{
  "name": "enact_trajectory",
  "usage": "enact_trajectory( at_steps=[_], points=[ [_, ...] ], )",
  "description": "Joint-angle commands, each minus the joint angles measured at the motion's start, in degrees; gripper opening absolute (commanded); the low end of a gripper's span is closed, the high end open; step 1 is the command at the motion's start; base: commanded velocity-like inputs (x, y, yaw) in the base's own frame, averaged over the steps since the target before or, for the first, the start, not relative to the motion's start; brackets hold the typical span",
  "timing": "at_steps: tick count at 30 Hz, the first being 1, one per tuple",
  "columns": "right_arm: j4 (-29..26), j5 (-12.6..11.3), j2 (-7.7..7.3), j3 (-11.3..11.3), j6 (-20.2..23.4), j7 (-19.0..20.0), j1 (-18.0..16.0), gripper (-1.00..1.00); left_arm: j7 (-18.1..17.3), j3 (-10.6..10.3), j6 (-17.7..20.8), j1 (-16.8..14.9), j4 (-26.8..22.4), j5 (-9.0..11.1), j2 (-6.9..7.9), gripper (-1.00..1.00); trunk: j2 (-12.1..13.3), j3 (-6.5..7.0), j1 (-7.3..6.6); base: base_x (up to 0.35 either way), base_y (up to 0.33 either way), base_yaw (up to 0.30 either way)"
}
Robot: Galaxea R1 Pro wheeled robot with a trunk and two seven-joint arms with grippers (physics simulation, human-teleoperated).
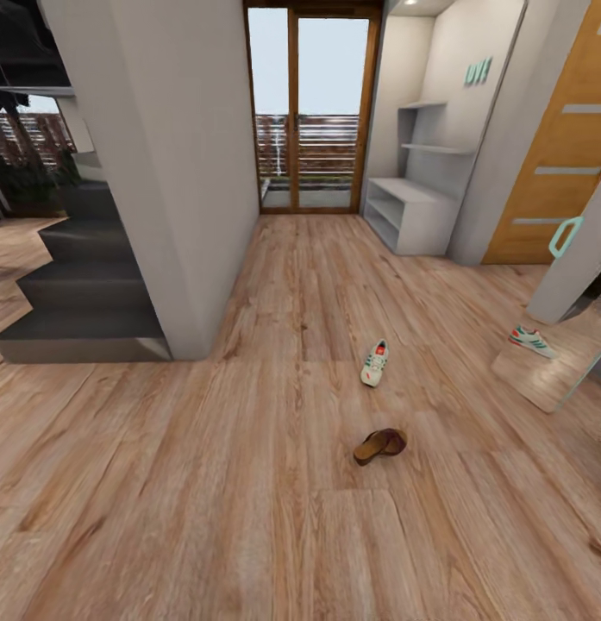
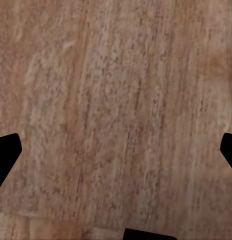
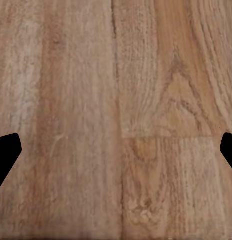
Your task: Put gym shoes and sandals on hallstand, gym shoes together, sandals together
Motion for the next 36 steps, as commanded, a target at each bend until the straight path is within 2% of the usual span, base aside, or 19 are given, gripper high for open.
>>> enact_trajectory(
  at_steps=[1, 4, 20, 36],
  points=[
    [0.05, 0.06, 0.01, -0.08, -0.18, 0.02, -0.04, 1.0, -0.08, 0.09, -0.18, -0.02, 0.04, 0.13, 0.0, 1.0, -0.43, -0.23, 0.21, 0.0, 0.0, -0.243],
    [0.05, 0.06, 0.01, -0.08, -0.18, 0.02, -0.04, 1.0, -0.08, 0.11, -0.18, -0.02, 0.01, 0.13, 0.0, 1.0, -1.63, -0.77, 0.87, 0.0, 0.0, -0.251],
    [0.05, 0.06, 0.01, -0.08, -0.23, -0.04, -0.04, 1.0, -0.08, 0.14, -0.21, -0.01, -0.02, 0.13, -0.02, 1.0, -1.63, -0.77, 0.87, 0.015, 0.0, -0.261],
    [0.05, 0.03, 0.01, -0.08, -0.24, -0.23, -0.04, 1.0, -0.08, 0.12, -0.2, 0.01, -0.02, 0.13, -0.08, 1.0, -1.63, -0.77, 0.87, 0.281, 0.041, -0.069]
  ],
)
